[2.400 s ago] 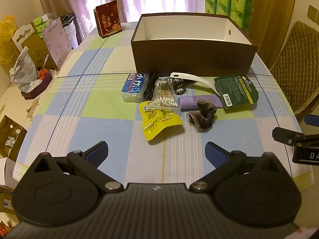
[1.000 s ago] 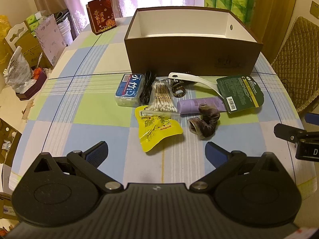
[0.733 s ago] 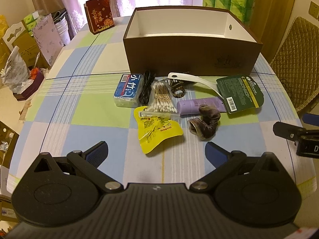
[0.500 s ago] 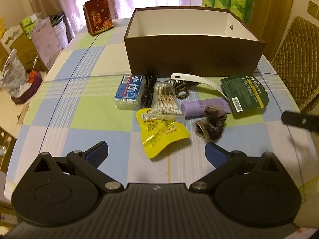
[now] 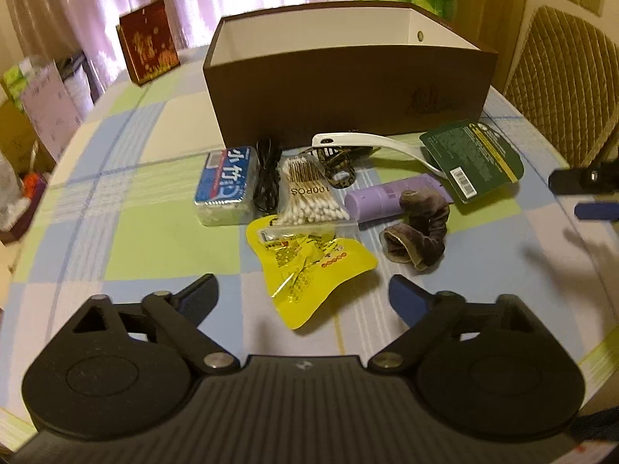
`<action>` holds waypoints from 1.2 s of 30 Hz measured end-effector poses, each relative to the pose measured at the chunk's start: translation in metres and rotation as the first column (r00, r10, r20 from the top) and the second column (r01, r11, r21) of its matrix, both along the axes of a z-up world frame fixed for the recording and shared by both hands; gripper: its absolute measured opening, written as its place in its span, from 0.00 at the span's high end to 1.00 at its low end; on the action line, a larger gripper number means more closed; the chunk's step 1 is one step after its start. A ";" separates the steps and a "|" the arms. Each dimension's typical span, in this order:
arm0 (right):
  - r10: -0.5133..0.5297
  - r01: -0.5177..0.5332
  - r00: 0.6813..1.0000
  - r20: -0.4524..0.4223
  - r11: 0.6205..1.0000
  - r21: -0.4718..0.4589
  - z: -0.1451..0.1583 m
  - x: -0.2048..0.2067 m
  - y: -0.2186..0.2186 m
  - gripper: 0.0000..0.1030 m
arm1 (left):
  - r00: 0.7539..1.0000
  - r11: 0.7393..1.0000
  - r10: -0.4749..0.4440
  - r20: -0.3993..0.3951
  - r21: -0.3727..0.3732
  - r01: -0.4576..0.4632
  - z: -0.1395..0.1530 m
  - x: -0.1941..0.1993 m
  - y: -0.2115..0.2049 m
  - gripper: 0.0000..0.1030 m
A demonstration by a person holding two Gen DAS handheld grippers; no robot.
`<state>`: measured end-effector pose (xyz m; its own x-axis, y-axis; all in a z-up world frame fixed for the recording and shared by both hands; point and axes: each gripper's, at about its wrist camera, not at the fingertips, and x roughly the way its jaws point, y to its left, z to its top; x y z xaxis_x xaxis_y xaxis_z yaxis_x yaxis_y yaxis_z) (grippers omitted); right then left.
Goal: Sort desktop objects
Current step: 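Grasp the yellow snack packet with the left gripper while the right gripper grasps the green barcode card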
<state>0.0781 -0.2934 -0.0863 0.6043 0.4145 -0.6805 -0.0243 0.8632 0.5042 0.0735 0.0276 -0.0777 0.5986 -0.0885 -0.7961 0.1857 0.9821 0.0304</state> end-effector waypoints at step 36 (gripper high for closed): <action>0.023 -0.027 0.996 -0.081 0.999 -0.042 -0.024 0.041 0.010 0.02 | 0.992 0.994 0.011 -0.125 -0.105 -0.024 -0.030 0.051 0.029 0.59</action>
